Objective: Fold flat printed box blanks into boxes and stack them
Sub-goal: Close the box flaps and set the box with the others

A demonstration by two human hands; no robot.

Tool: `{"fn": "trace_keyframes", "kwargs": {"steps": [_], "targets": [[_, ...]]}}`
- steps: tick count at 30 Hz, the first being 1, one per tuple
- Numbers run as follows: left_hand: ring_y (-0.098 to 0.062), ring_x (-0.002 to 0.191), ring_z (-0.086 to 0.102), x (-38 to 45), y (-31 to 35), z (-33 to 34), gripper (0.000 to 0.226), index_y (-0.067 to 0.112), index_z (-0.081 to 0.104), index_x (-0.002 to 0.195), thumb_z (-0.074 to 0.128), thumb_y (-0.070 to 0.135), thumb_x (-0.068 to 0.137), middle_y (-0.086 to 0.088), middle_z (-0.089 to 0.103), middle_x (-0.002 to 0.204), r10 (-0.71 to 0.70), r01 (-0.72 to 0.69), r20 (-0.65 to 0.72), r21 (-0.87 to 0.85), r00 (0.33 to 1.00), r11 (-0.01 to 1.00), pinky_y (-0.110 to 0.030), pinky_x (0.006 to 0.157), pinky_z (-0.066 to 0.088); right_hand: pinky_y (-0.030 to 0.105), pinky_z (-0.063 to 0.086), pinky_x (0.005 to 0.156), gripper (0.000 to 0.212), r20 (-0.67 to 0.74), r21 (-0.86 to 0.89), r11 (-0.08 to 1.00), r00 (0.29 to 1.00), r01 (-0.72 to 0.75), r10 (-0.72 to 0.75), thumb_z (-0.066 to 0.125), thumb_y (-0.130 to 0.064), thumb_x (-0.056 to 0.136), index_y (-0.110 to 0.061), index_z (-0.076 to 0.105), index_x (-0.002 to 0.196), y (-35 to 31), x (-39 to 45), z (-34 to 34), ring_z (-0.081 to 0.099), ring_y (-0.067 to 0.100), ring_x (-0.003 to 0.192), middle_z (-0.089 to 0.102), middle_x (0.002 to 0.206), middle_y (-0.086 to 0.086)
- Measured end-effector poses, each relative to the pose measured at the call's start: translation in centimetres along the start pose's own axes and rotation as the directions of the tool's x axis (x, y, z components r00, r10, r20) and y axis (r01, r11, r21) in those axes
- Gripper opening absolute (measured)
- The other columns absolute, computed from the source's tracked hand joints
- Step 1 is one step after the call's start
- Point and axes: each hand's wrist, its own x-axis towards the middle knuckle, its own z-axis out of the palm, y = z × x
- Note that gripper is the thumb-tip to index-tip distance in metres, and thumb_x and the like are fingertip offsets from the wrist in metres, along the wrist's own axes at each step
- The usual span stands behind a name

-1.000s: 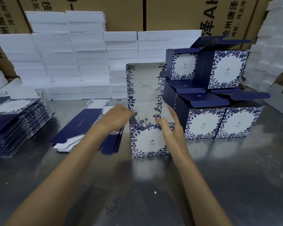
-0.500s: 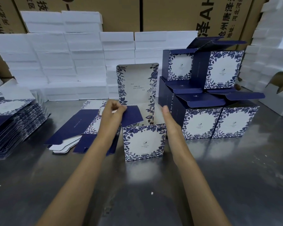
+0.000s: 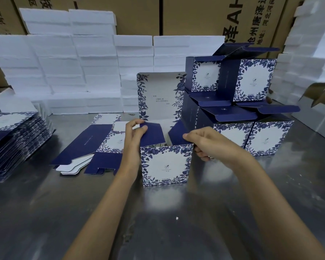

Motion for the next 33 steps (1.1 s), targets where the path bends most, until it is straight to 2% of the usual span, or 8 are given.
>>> {"fn": "trace_keyframes", "kwargs": {"steps": [2,6,11,14,17,20,24,33], "targets": [[-0.017,0.089,0.069,0.0,0.0,-0.1,0.029,0.038,0.061,0.107,0.065,0.044,0.079,0.006,0.07,0.1,-0.009,0.009,0.003,-0.008,1.0,1.0,-0.039,0.076,0.052,0.022,0.022,0.042,0.05,0.05,-0.043,0.999,0.999,-0.006,0.008,0.051,-0.028,0.106,-0.025,0.029,0.061,-0.3,0.2,-0.6,0.023,0.013,0.046,0.025,0.051,-0.006],[-0.025,0.092,0.066,-0.1,0.0,-0.1,0.03,0.036,0.061,0.107,0.065,0.042,0.078,-0.009,0.063,0.111,-0.033,0.034,0.025,-0.031,0.999,0.999,-0.045,0.079,0.048,0.025,0.025,0.047,0.05,0.059,-0.121,0.99,0.996,-0.066,0.074,0.054,-0.046,0.102,-0.021,0.036,0.063,-1.2,1.2,-1.4,0.025,0.014,0.046,0.027,0.051,-0.006],[-0.028,0.095,0.062,-0.1,-0.1,-0.2,0.03,0.036,0.062,0.106,0.066,0.041,0.077,-0.009,0.061,0.106,-0.03,0.032,0.035,-0.042,0.999,0.999,-0.05,0.084,0.046,0.024,0.02,0.046,0.053,0.024,-0.139,0.99,0.999,-0.028,0.032,0.051,-0.03,0.105,-0.026,0.028,0.057,-0.8,2.2,-1.1,0.02,0.013,0.048,0.023,0.053,-0.006],[-0.027,0.093,0.06,0.1,-0.2,-0.2,0.03,0.035,0.062,0.105,0.066,0.04,0.076,-0.007,0.06,0.101,-0.023,0.024,0.031,-0.027,0.999,0.999,-0.049,0.083,0.045,0.024,0.019,0.046,0.062,0.045,-0.099,0.99,0.993,-0.103,0.107,0.055,-0.037,0.103,-0.026,0.03,0.047,-1.0,2.5,-1.7,0.02,0.013,0.044,0.025,0.05,-0.007],[-0.026,0.09,0.059,0.1,-0.2,-0.3,0.029,0.035,0.062,0.103,0.066,0.041,0.076,-0.007,0.059,0.098,-0.031,0.032,0.043,-0.015,0.999,0.999,-0.047,0.079,0.044,0.022,0.02,0.045,0.051,0.0,-0.142,0.987,0.997,-0.079,0.08,0.051,-0.044,0.104,-0.021,0.037,0.061,-1.5,2.9,-1.7,0.024,0.013,0.046,0.03,0.057,-0.002],[-0.025,0.09,0.06,0.0,-0.2,-0.4,0.028,0.036,0.062,0.104,0.066,0.042,0.077,-0.01,0.06,0.101,-0.038,0.038,0.053,0.003,0.998,0.999,-0.046,0.079,0.044,0.022,0.021,0.045,0.032,-0.021,-0.134,0.99,0.999,-0.043,0.04,0.046,-0.031,0.107,-0.013,0.044,0.081,-1.3,3.2,-1.1,0.023,0.014,0.05,0.027,0.065,0.004],[-0.024,0.093,0.063,0.0,-0.3,-0.7,0.03,0.035,0.061,0.108,0.065,0.043,0.079,-0.014,0.061,0.114,-0.038,0.037,0.065,0.018,0.997,0.999,-0.045,0.077,0.047,0.022,0.021,0.044,0.046,0.008,-0.105,0.99,0.995,-0.097,0.098,0.051,-0.032,0.104,-0.021,0.033,0.063,-1.6,3.6,-1.7,0.021,0.014,0.047,0.027,0.058,-0.001],[-0.027,0.096,0.066,-0.5,0.0,-0.5,0.04,0.045,0.055,0.121,0.066,0.041,0.083,-0.007,0.068,0.103,-0.001,0.001,0.078,0.004,0.997,1.0,-0.051,0.089,0.048,0.02,0.03,0.044,0.042,-0.234,-0.05,0.998,0.972,-0.035,0.023,0.059,-0.039,0.1,-0.023,0.04,0.066,0.0,4.4,-0.1,0.04,0.016,0.054,0.042,0.063,-0.001]]}}
